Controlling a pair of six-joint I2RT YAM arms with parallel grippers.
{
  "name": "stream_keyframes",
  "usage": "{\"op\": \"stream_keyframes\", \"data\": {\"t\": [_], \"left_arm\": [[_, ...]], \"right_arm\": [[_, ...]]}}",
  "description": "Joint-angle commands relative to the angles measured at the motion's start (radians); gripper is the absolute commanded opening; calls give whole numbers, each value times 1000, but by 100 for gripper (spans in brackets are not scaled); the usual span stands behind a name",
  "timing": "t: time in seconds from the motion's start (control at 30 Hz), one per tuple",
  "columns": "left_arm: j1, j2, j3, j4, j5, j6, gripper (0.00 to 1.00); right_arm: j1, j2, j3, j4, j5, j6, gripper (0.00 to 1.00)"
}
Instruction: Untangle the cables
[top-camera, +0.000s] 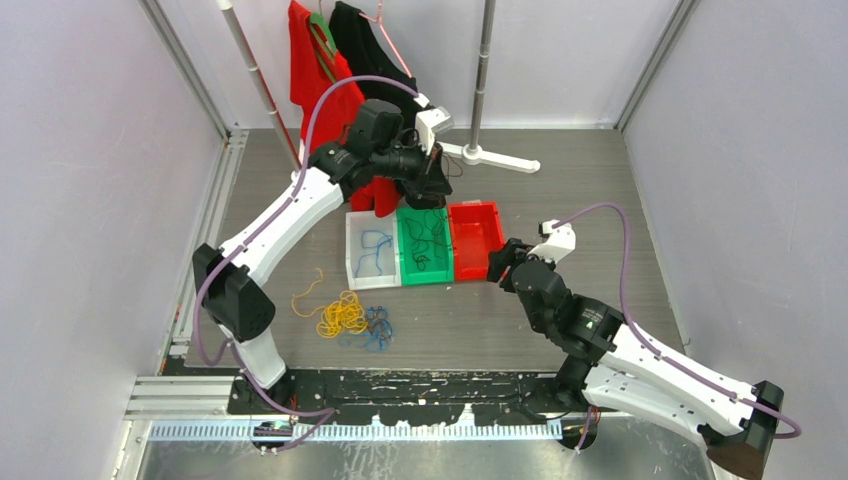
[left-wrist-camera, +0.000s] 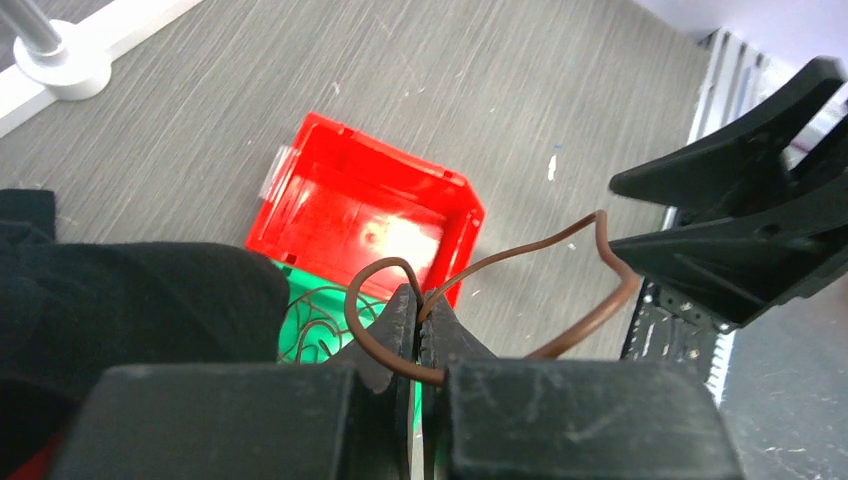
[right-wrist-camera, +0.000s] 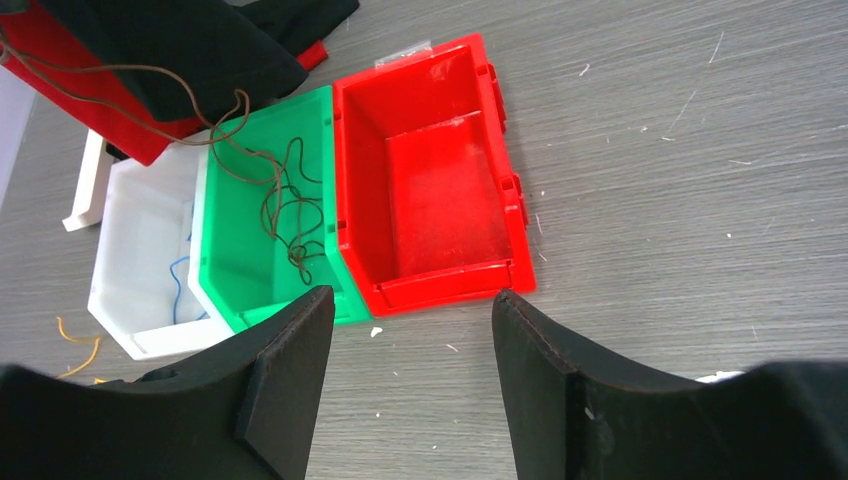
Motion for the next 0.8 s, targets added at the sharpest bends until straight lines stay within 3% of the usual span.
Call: {"op": "stream_keyframes", "data": {"t": [0.0,0.2,0.77], "left_arm": [[0,0,-31,-5,-79,114,0],[-1,-2,-93,-35,-187,180,0],[-54,97,-207,-42,-230,183,0]], "right_arm": [[-4,-21,3,-6,25,21,64],[-7,-6,1,3,17,23,64],[-27,82,40,39,-27,6,62]]}}
